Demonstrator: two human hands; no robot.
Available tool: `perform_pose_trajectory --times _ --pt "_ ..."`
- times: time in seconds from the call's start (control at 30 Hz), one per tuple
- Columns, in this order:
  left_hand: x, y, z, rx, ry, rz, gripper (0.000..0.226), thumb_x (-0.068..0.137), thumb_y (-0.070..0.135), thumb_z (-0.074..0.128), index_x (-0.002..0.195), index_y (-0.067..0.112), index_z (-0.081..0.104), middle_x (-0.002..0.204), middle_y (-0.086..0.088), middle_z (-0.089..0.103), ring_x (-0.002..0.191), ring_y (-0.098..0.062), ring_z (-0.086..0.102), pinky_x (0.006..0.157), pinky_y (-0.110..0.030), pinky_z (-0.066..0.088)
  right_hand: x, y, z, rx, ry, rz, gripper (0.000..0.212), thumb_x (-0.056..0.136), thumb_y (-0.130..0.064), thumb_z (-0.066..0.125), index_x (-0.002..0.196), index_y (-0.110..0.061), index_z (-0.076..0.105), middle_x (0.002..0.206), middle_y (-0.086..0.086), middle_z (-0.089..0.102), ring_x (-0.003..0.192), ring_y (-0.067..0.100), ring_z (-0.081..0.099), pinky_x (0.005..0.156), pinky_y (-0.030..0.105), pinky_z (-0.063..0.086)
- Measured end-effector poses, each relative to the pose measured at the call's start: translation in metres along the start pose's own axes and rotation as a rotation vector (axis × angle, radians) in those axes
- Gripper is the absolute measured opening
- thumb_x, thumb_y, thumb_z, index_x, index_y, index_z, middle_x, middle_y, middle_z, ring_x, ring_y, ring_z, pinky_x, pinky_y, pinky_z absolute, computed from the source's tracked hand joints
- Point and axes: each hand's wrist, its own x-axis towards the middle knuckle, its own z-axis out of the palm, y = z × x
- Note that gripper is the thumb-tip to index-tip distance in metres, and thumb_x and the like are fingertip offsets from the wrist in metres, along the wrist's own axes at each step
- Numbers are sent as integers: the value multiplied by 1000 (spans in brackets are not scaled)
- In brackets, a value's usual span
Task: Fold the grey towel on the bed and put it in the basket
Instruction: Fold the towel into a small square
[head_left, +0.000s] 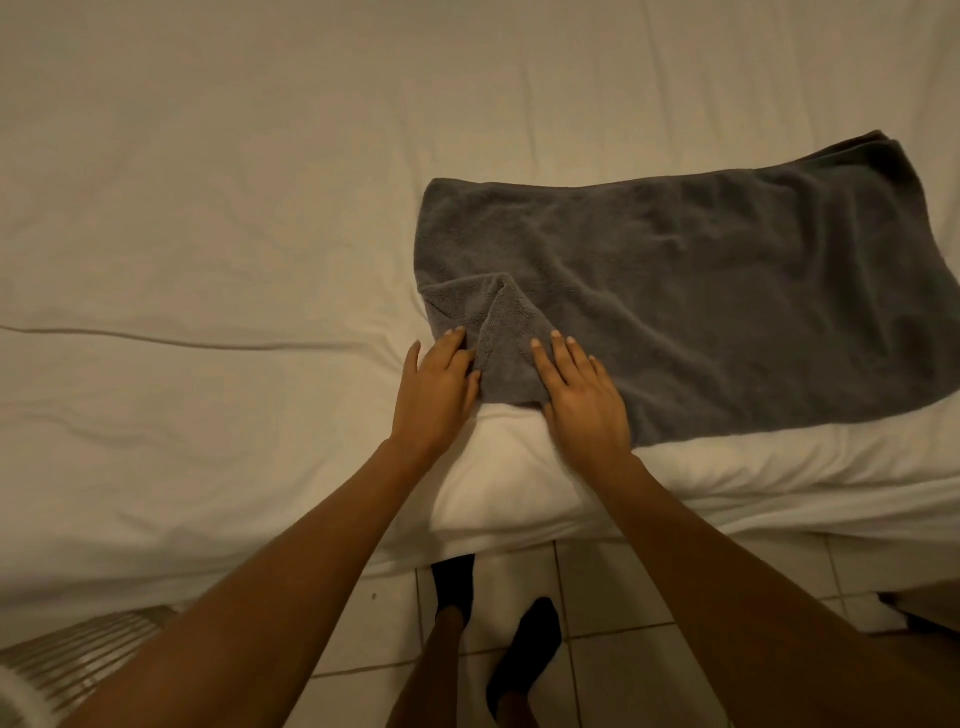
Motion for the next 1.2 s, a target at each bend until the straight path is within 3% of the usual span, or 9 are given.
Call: perform_pose_trajectory --times 0.1,0.23,0.4,0.53,0.67,0.77,0.9,1.03,1.2 --pt "-11 -1 -6 -34 66 -24 26 96 22 50 114 9 64 141 -8 50 132 -21 46 115 -48 19 -9 -3 -8 52 20 -35 64 95 -24 51 150 -17 18 157 13 19 145 29 18 117 45 17" --pt "-37 -12 -22 -78 82 -64 24 93 25 57 102 7 70 141 -12 50 131 -26 46 114 -53 21 -38 -18 -4 58 180 -129 51 90 -23 62 137 -11 49 142 21 46 133 37 43 108 54 35" --pt "-82 -34 -36 -83 28 -91 23 92 27 59 85 11 74 145 -6 46 132 -19 44 118 -47 14 -58 -25 6 61 270 -144 42 86 -23 67 127 -14 61 137 21 52 128 39 48 104 58 37" --pt "-93 -40 -28 -87 -41 -147 22 92 27 57 90 10 71 147 -6 42 135 -21 39 118 -47 18 -61 -23 12 5 226 -132 50 85 -27 69 132 -14 56 138 21 50 129 37 47 105 57 36" --pt "-72 -22 -11 -148 11 -197 29 92 36 57 101 9 64 143 -12 45 132 -26 41 111 -48 30 -49 -18 15 -47 133 -91 65 84 -40 66 139 -13 47 146 20 41 136 36 38 111 56 23" --pt "-53 -5 -1 -223 57 -259 34 92 40 55 102 9 62 139 -14 48 129 -29 43 107 -46 35 -40 -17 17 36 74 -48 63 90 -48 54 142 -16 41 152 17 32 142 32 27 116 50 10" --pt "-35 1 7 -242 82 -306 33 91 37 56 98 5 63 140 -17 46 124 -33 48 102 -49 40 -34 -18 18 143 144 99 60 95 -53 40 141 -14 43 153 13 32 144 27 23 118 46 10" --pt "-29 -1 4 -277 105 -326 22 86 28 63 88 7 65 141 -17 45 123 -34 48 102 -49 40 -27 -15 21 103 94 157 53 95 -45 44 138 -15 47 153 12 31 143 27 23 117 46 8" --pt "-51 -7 4 -235 6 -291 26 84 29 67 77 4 69 144 -16 43 131 -32 41 106 -46 38 -32 -22 23 114 88 155 24 95 -25 49 112 -13 62 150 9 39 134 24 39 108 44 25"
